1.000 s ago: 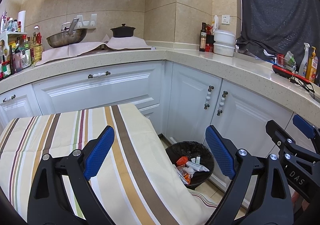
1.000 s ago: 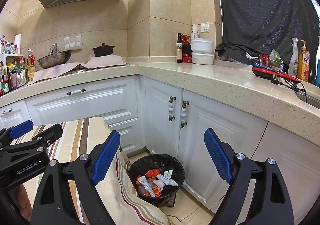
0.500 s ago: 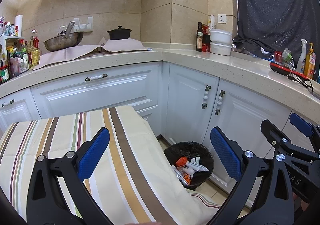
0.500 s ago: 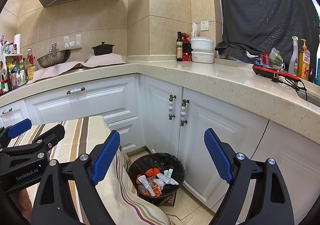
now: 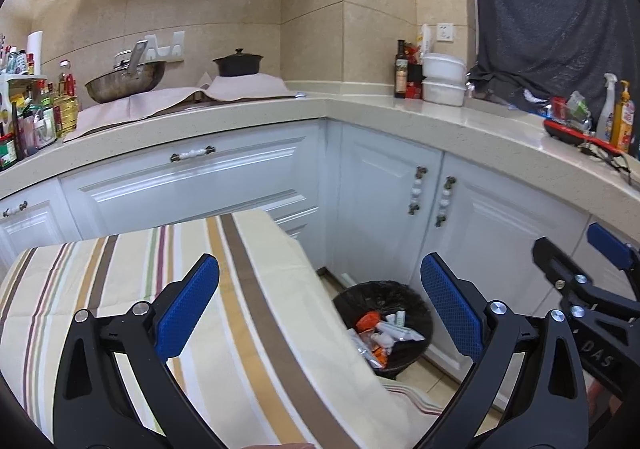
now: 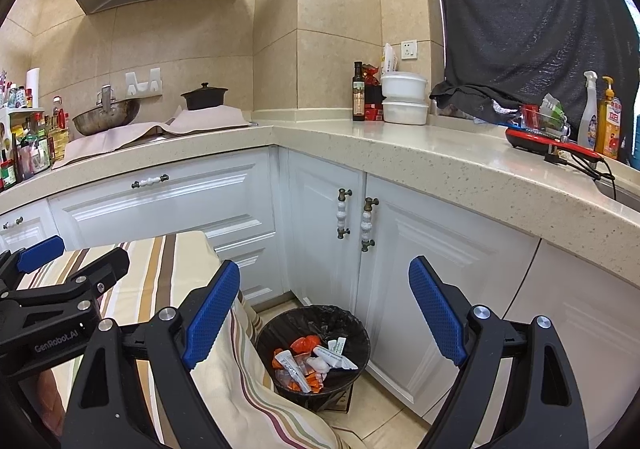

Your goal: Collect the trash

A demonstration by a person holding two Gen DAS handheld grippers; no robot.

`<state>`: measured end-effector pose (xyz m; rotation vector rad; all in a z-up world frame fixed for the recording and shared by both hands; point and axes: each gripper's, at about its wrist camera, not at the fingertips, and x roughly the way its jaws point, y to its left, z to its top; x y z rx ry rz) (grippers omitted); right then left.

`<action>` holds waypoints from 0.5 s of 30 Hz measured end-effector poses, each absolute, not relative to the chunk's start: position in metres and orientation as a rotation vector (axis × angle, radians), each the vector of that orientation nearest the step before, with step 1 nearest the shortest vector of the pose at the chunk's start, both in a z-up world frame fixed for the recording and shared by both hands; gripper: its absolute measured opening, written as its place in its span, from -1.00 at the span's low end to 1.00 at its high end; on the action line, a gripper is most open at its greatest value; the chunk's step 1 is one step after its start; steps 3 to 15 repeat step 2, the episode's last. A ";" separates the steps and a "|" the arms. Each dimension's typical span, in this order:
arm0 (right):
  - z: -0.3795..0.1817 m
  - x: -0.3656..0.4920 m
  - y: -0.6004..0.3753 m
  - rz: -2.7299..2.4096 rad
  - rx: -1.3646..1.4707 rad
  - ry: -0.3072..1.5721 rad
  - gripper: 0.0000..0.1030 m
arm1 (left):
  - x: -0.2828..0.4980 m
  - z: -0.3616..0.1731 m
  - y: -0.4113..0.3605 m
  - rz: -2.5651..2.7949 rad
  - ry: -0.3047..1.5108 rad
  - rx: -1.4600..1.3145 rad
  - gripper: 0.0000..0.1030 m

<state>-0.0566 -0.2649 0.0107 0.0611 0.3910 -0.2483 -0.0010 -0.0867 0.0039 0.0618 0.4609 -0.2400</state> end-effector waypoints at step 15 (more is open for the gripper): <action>0.008 -0.052 -0.262 -0.238 0.060 0.401 0.63 | 0.007 -0.003 -0.081 -0.222 0.492 0.065 0.91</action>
